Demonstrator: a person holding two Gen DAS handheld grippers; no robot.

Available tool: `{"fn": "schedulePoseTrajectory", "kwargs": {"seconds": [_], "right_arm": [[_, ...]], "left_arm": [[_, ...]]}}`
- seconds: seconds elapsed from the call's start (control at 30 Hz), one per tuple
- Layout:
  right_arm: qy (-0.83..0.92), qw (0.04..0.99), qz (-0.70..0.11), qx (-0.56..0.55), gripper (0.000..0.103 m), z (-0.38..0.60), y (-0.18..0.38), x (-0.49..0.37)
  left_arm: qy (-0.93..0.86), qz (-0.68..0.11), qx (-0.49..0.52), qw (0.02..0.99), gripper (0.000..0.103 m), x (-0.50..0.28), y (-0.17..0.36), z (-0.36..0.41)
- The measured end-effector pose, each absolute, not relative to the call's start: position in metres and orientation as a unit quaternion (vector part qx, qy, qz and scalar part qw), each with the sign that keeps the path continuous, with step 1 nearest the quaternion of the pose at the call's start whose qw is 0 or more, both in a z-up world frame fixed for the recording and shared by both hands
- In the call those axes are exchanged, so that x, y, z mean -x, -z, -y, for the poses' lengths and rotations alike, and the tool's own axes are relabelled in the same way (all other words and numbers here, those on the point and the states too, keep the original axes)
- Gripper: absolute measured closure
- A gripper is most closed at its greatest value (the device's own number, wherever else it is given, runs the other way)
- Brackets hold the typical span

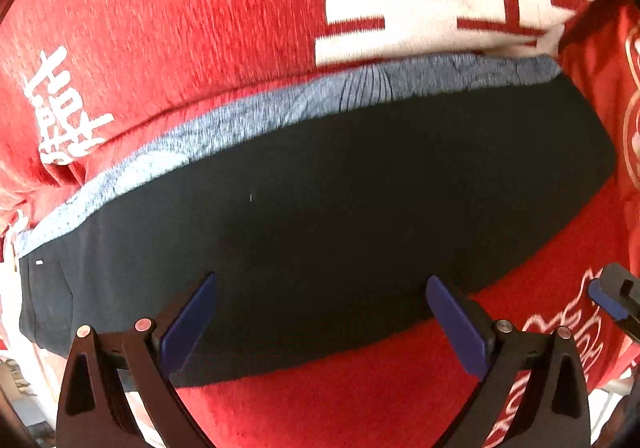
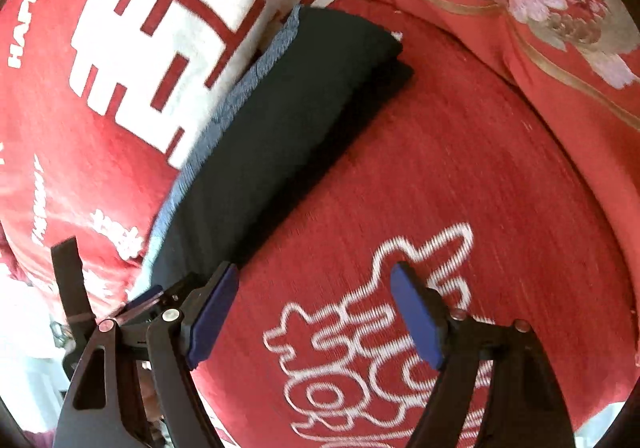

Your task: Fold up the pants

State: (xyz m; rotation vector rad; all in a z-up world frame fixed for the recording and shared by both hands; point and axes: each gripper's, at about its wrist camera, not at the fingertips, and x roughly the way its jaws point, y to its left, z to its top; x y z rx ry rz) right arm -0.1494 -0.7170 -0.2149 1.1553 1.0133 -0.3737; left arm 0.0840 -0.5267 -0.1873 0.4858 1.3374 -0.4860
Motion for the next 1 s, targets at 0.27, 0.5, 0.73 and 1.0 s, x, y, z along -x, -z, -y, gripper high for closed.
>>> {"fn": "schedulePoseTrajectory", "kwargs": {"seconds": [0.27, 0.5, 0.73, 1.0], "right_arm": [[0.176, 0.722, -0.419, -0.521, 0.022, 0.741, 0.221, 0.134], [0.174, 0.739, -0.364, -0.539, 0.022, 0.755, 0.232, 0.128], [0.173, 0.711, -0.330, -0.597, 0.077, 0.778, 0.252, 0.106], [0.127, 0.772, -0.326, -0.531, 0.089, 0.763, 0.194, 0.093]], "left_arm": [[0.210, -0.594, -0.211, 0.748, 0.000, -0.094, 0.190, 0.550], [0.211, -0.593, -0.195, 0.752, 0.000, -0.087, 0.199, 0.551], [0.220, -0.611, -0.181, 0.739, 0.009, -0.090, 0.195, 0.551], [0.244, -0.581, -0.225, 0.743, 0.028, -0.070, 0.185, 0.584]]}}
